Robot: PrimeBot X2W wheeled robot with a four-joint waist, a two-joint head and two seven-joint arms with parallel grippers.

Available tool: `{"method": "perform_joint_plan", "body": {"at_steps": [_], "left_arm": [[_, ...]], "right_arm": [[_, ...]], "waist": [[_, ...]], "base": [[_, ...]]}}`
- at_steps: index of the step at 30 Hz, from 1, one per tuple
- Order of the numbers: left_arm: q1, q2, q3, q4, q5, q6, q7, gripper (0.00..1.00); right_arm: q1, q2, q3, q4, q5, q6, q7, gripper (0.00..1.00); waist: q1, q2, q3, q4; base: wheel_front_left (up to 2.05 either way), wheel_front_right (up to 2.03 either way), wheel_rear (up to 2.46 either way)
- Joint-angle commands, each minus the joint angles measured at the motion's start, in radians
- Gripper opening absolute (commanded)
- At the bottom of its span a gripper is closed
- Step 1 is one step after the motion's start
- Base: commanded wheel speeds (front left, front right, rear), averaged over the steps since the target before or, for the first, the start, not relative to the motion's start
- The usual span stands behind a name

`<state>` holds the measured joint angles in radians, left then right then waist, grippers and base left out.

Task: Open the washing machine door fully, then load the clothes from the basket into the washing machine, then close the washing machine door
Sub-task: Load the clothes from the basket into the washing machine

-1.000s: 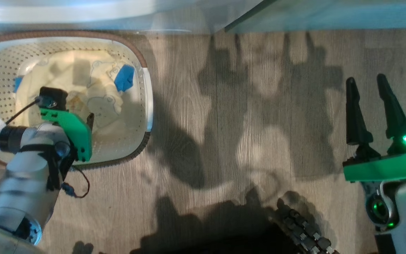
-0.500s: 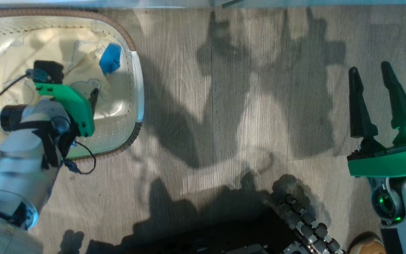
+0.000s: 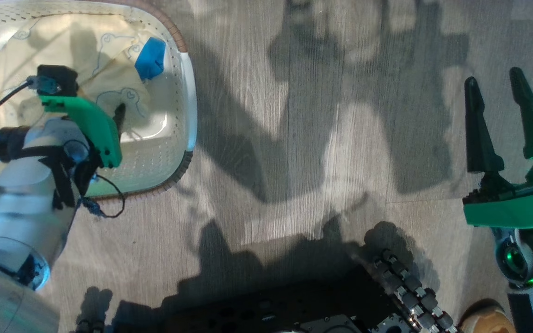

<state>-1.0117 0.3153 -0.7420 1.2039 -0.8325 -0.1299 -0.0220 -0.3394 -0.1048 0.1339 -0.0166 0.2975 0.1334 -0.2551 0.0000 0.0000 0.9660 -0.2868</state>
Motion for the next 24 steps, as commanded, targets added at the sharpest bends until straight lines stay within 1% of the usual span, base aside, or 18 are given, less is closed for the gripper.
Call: {"method": "perform_joint_plan", "body": {"at_steps": [1, 11, 12, 13, 14, 15, 24], "left_arm": [[0.004, 0.023, 0.009, -0.004, -0.009, -0.001, -0.003, 1.0], [-0.02, 0.009, -0.074, 0.006, -0.036, -0.001, 0.01, 1.0], [-0.022, 0.008, -0.081, 0.005, -0.039, -0.001, 0.012, 0.84], [-0.024, 0.007, -0.089, 0.003, -0.042, -0.001, 0.013, 0.53], [-0.025, 0.007, -0.097, 0.0, -0.044, -0.001, 0.011, 0.32], [-0.026, 0.007, -0.106, -0.006, -0.046, -0.001, 0.008, 0.0], [-0.028, 0.021, -0.182, -0.053, -0.089, -0.001, -0.04, 0.0]], "right_arm": [[0.038, -0.021, 0.009, -0.029, -0.004, -0.003, -0.007, 1.0], [0.05, -0.032, 0.007, -0.036, -0.007, -0.003, -0.007, 1.0], [0.051, -0.033, 0.007, -0.036, -0.007, -0.003, -0.007, 1.0], [0.052, -0.034, 0.006, -0.037, -0.007, -0.003, -0.007, 1.0], [0.052, -0.035, 0.006, -0.037, -0.008, -0.003, -0.007, 1.0], [0.053, -0.035, 0.006, -0.037, -0.008, -0.003, -0.007, 1.0], [0.04, -0.035, 0.011, -0.03, -0.008, -0.003, -0.007, 1.0]], "waist": [[0.0, 0.0, 0.001, 0.002], [0.0, 0.0, 0.011, 0.011], [0.0, 0.0, 0.012, 0.012], [0.0, 0.0, 0.013, 0.012], [0.0, 0.0, 0.014, 0.012], [0.0, 0.0, 0.014, 0.013], [0.0, 0.0, 0.013, 0.014]], "base": [[0.0, 0.0, 0.0], [0.0, 0.0, 0.0], [0.0, 0.0, 0.0], [0.0, 0.0, 0.0], [0.0, 0.0, 0.0], [0.0, 0.0, 0.0], [0.0, 0.0, 0.0]]}}
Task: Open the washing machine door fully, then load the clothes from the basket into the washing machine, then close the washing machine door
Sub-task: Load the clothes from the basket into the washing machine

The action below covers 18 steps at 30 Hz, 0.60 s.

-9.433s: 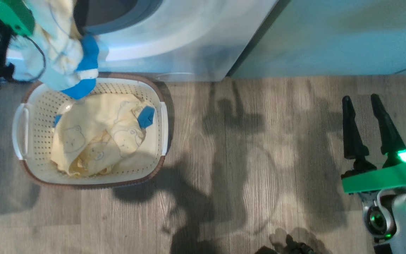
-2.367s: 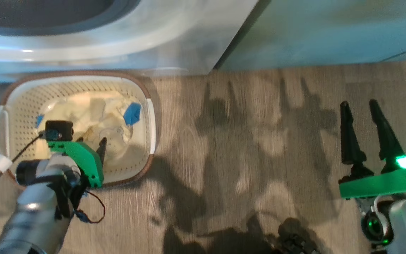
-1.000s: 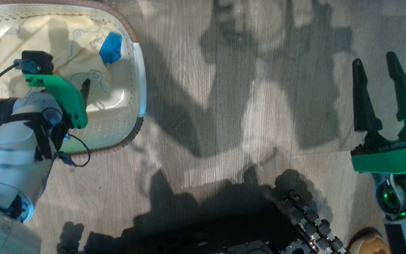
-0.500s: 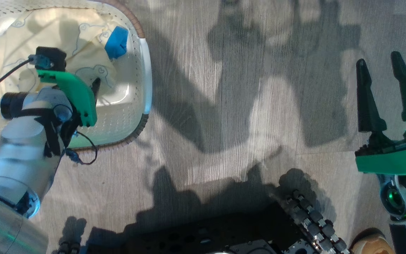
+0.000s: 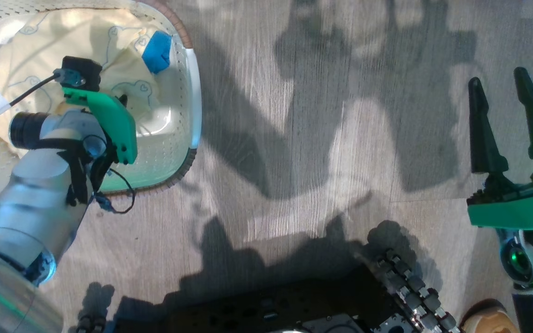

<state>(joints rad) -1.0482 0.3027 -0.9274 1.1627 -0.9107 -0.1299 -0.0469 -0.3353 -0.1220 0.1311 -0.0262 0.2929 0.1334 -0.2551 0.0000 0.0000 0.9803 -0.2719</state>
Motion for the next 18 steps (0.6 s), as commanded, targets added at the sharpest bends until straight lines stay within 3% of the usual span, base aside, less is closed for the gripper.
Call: {"method": "perform_joint_plan", "body": {"at_steps": [1, 9, 18], "left_arm": [[0.01, 0.037, -0.004, -0.016, -0.016, -0.001, -0.023, 0.0], [0.03, 0.065, -0.045, -0.042, -0.065, -0.001, -0.099, 0.0], [0.121, 0.067, -0.082, -0.059, -0.139, -0.001, -0.189, 0.0]], "right_arm": [[0.031, -0.016, 0.017, -0.019, -0.002, -0.003, -0.007, 1.0], [-0.004, 0.001, 0.035, -0.002, 0.008, -0.003, -0.007, 1.0], [0.001, 0.01, 0.044, 0.033, 0.018, -0.003, -0.007, 1.0]], "waist": [[0.0, 0.0, -0.003, -0.002], [0.0, 0.0, -0.034, -0.008], [0.0, 0.0, -0.179, 0.01]], "base": [[0.0, 0.0, 0.0], [0.0, 0.0, 0.0], [0.0, 0.0, 0.0]]}}
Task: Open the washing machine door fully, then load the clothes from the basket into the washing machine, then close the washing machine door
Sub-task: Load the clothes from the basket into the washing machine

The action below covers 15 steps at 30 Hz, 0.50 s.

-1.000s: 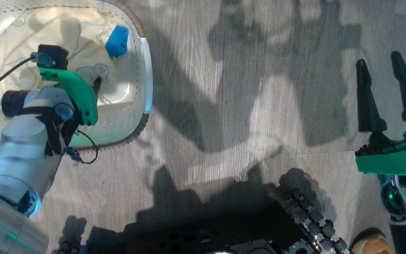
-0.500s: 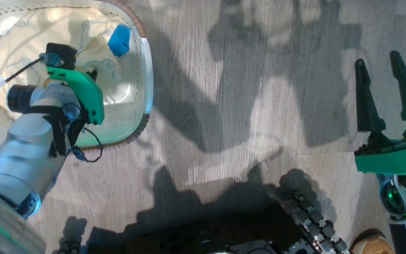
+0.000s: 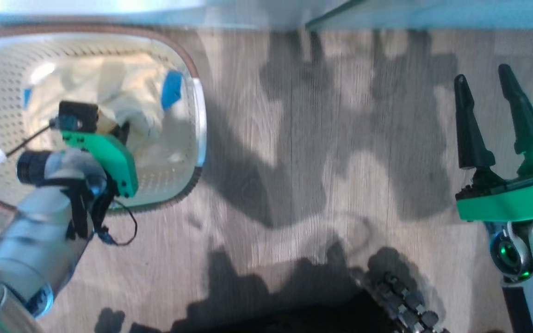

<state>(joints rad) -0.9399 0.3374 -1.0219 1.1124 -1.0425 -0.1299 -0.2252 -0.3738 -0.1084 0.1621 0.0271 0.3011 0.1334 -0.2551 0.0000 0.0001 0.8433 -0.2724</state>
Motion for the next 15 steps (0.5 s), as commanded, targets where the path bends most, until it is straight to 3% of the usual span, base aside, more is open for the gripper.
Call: {"method": "perform_joint_plan", "body": {"at_steps": [1, 8, 15], "left_arm": [[0.024, 0.032, 0.011, -0.01, -0.014, -0.001, -0.017, 0.0], [0.108, 0.035, 0.015, -0.028, -0.036, -0.001, -0.036, 0.0], [0.198, 0.054, 0.153, -0.094, 0.037, -0.001, -0.036, 0.0]], "right_arm": [[0.043, -0.003, 0.014, -0.016, 0.012, -0.003, -0.007, 1.0], [0.081, -0.006, 0.023, 0.015, 0.019, -0.003, -0.007, 1.0], [0.135, -0.003, 0.023, 0.042, 0.024, -0.003, -0.007, 1.0]], "waist": [[0.0, -0.0001, -0.061, 0.013], [0.0, -0.0001, -0.209, 0.033], [0.0, -0.0001, -0.352, 0.056]], "base": [[0.0, 0.0, 0.0], [0.0, 0.0, 0.0], [0.0, 0.0, 0.0]]}}
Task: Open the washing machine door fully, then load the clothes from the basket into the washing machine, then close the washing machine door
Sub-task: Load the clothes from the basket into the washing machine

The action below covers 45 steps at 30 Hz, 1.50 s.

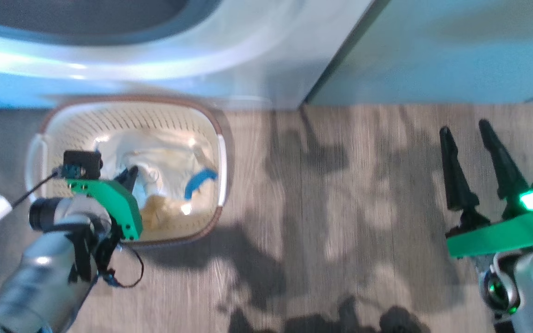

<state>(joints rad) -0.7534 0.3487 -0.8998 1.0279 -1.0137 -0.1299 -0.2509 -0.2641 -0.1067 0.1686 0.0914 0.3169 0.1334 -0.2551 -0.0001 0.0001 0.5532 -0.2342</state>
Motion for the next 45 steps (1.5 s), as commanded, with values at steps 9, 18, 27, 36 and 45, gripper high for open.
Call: {"method": "perform_joint_plan", "body": {"at_steps": [9, 18, 27, 36, 45], "left_arm": [[0.188, 0.042, 0.25, -0.114, 0.192, 0.001, -0.011, 0.0], [0.338, 0.023, 0.472, -0.258, 0.357, 0.004, -0.011, 0.0], [0.472, 0.012, 0.667, -0.432, 0.497, 0.009, -0.011, 0.0], [0.592, -0.029, 0.834, -0.629, 0.599, 0.007, -0.011, 0.0], [0.677, -0.05, 0.952, -0.791, 0.625, 0.003, -0.011, 0.0]], "right_arm": [[0.099, -0.014, 0.012, 0.005, 0.019, -0.003, -0.007, 1.0], [0.168, -0.015, 0.002, 0.016, 0.027, -0.003, -0.007, 1.0], [0.219, -0.005, -0.004, 0.026, 0.033, -0.003, -0.007, 1.0], [0.251, 0.003, -0.02, 0.029, 0.036, -0.003, -0.007, 1.0], [0.266, 0.005, -0.023, 0.023, 0.035, -0.003, -0.007, 1.0]], "waist": [[0.0001, -0.0001, -0.226, 0.022], [0.0001, -0.0001, -0.332, 0.033], [0.0001, -0.0001, -0.41, 0.032], [0.0001, -0.0001, -0.468, 0.054], [0.0001, -0.0001, -0.481, 0.069]], "base": [[0.0, 0.0, 0.0], [0.0, 0.0, 0.0], [0.0, 0.0, 0.0], [0.0, 0.0, 0.0], [0.0, 0.0, 0.0]]}}
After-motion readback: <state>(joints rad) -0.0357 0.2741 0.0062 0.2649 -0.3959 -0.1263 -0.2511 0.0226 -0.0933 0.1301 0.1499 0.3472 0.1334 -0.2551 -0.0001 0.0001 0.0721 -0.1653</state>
